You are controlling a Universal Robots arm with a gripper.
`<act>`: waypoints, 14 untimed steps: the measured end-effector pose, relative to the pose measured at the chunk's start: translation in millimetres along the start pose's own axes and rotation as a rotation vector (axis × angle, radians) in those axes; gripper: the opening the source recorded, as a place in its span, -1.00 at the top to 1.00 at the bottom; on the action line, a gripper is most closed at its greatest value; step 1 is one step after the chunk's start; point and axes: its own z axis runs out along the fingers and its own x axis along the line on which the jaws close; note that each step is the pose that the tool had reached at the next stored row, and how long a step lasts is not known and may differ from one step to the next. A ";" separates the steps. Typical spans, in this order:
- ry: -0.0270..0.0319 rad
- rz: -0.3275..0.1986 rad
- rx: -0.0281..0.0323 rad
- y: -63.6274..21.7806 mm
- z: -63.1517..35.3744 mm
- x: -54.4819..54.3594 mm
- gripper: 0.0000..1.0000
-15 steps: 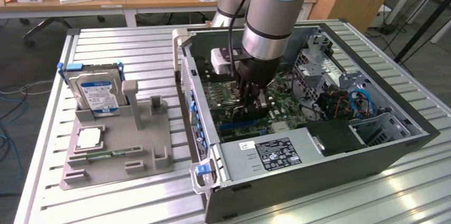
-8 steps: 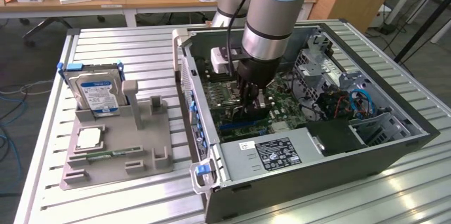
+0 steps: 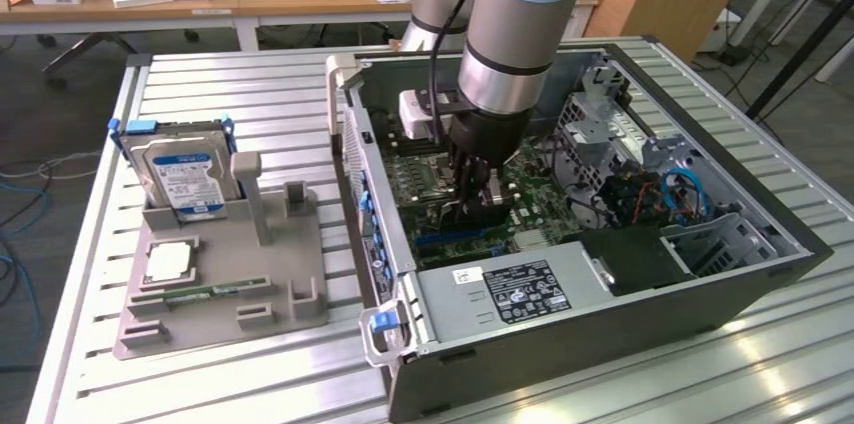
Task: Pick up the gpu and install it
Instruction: 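Insert the gpu into the slot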
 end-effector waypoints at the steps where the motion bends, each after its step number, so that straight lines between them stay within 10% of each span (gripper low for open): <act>1: 0.0001 0.000 -0.0001 0.0 0.0 0.0 0.48; 14: -0.0003 0.000 0.0000 0.1 0.7 0.0 0.48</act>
